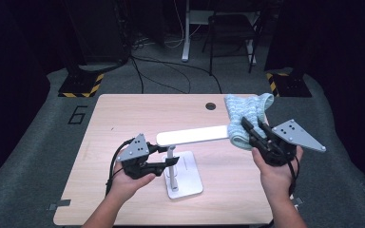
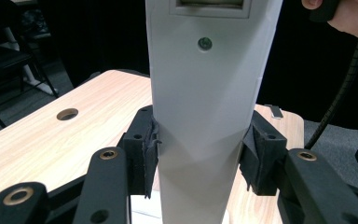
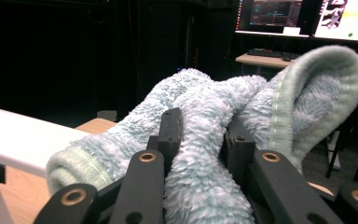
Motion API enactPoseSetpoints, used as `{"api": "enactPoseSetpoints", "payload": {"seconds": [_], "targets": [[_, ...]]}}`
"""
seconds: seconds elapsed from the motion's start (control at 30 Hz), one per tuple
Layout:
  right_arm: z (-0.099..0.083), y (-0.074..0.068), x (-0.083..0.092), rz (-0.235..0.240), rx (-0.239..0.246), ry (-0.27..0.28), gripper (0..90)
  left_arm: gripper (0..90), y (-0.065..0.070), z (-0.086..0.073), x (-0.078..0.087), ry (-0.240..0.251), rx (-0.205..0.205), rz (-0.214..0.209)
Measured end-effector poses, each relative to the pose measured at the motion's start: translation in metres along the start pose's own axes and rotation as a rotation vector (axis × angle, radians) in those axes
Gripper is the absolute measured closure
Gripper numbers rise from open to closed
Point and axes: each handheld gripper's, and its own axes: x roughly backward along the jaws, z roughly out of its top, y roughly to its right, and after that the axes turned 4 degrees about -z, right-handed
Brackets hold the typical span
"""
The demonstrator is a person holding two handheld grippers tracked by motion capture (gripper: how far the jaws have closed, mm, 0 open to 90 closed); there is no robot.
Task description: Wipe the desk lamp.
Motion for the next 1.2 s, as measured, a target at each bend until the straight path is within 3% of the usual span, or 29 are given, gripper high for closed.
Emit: {"api": "enactPoseSetpoints", "payload": {"seconds": [0.27,0.57,0.73,0.9,1.2], "targets": [[-0.004,-0.018,-0.002,0.003,0.016,0.02,74.1,52.6,0.0,0.0,0.0,0.003,0.001,0.002],[0.0,-0.041,-0.01,0.073,0.015,0.014,74.2,52.6,0.0,0.0,-0.001,0.009,0.011,0.003],[0.006,-0.069,-0.018,0.137,0.042,0.022,74.2,52.6,-0.001,0.0,0.0,0.001,-0.001,0.002],[0.012,-0.099,-0.027,0.201,0.075,0.032,74.2,52.6,0.0,-0.002,0.001,0.007,0.015,0.0],[0.021,-0.137,-0.035,0.273,0.129,0.028,73.9,52.6,0.001,-0.002,0.001,0.014,0.01,0.009]]}}
